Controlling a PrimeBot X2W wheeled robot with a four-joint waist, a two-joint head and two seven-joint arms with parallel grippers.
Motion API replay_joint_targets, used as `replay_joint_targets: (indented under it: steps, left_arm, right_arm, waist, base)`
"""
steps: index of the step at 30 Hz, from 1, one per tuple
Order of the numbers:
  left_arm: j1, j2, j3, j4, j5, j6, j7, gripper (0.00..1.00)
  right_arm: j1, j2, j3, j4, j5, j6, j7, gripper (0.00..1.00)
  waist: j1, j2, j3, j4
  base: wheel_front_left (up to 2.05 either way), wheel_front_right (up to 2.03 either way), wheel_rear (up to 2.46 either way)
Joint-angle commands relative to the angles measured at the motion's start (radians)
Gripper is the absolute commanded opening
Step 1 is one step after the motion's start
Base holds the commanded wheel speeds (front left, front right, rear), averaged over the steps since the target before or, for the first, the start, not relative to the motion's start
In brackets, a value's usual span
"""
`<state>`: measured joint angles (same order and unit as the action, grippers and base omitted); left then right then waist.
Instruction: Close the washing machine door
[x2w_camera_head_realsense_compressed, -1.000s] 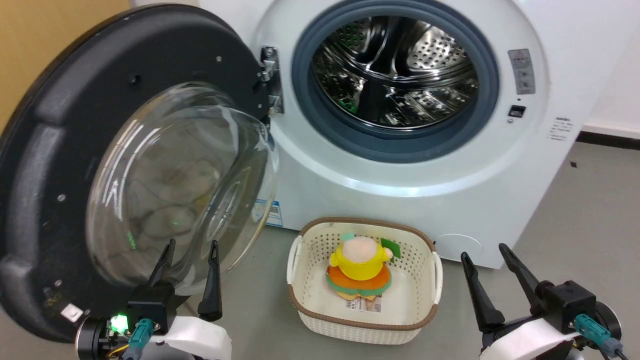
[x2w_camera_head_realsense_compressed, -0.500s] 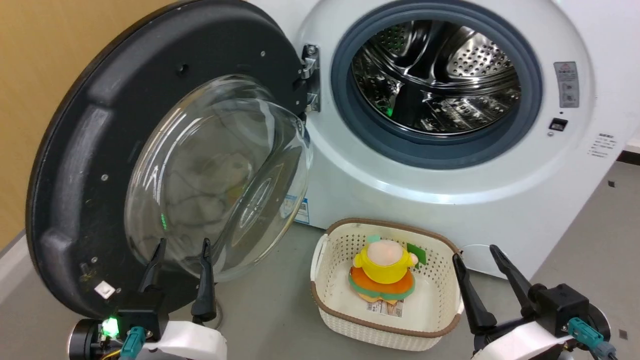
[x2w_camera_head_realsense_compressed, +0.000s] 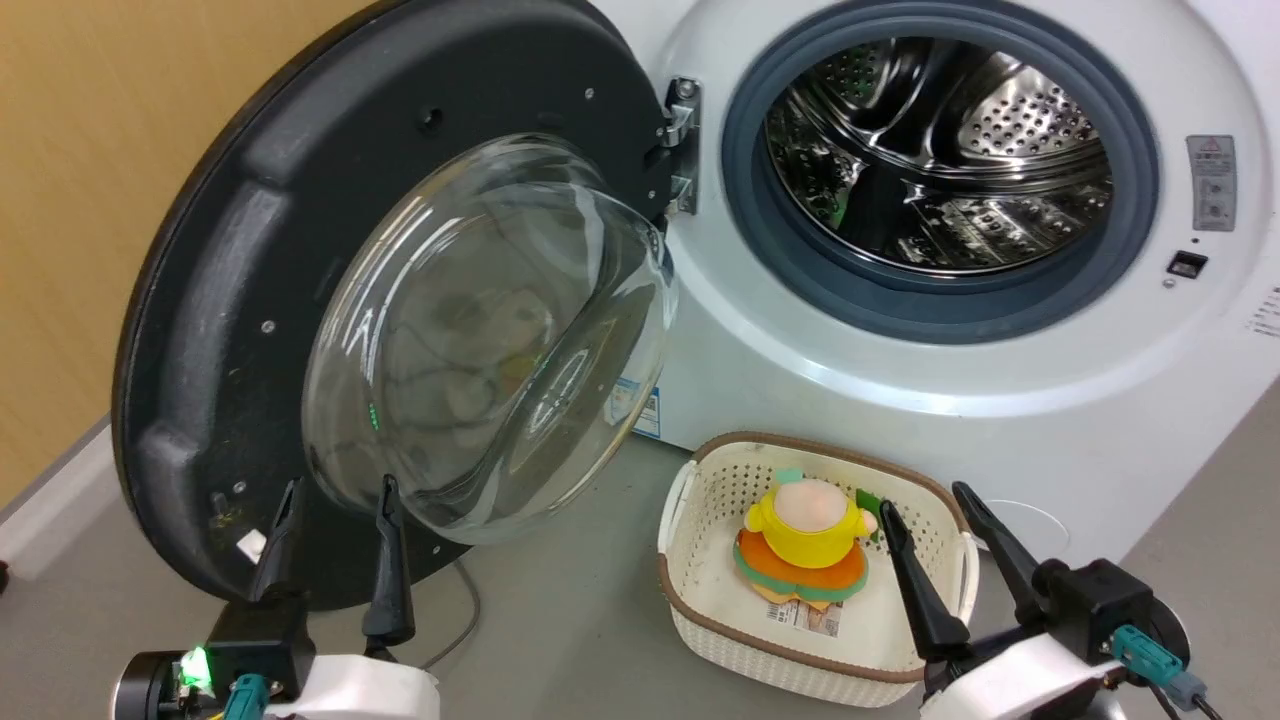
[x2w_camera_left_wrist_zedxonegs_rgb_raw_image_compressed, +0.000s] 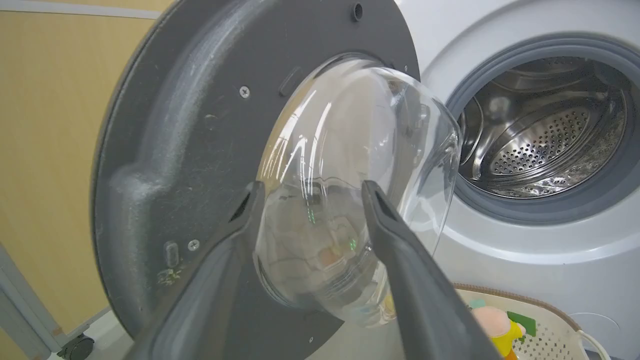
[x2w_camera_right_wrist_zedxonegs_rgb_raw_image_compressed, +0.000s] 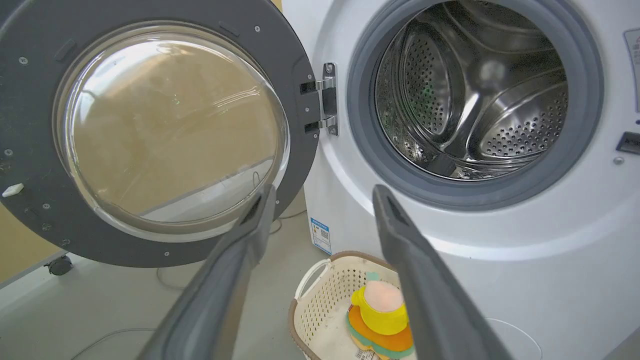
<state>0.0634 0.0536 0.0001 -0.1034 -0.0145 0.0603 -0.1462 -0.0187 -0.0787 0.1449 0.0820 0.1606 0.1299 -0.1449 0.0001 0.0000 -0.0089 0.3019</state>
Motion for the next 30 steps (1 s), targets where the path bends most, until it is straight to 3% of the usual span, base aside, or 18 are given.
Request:
replay_joint_targets:
  steps: [1,30]
  left_arm:
    - [0.015,0.003,0.003,-0.008,-0.011,0.006,-0.010,1.00]
    - [0.060,0.000,0.025,-0.075,-0.020,0.044,-0.070,1.00]
  right_arm:
    - [-0.022,-0.007,0.006,0.004,0.013,0.000,-0.011,1.00]
    - [-0.092,-0.035,0.106,0.057,0.102,0.001,-0.072,1.00]
  waist:
    - [-0.0001,0.0000,0.001,0.006]
    - [-0.0001,0.0000,0.010,0.132]
  base:
    - [0.00,0.00,0.00]
    - [0.00,0.00,0.00]
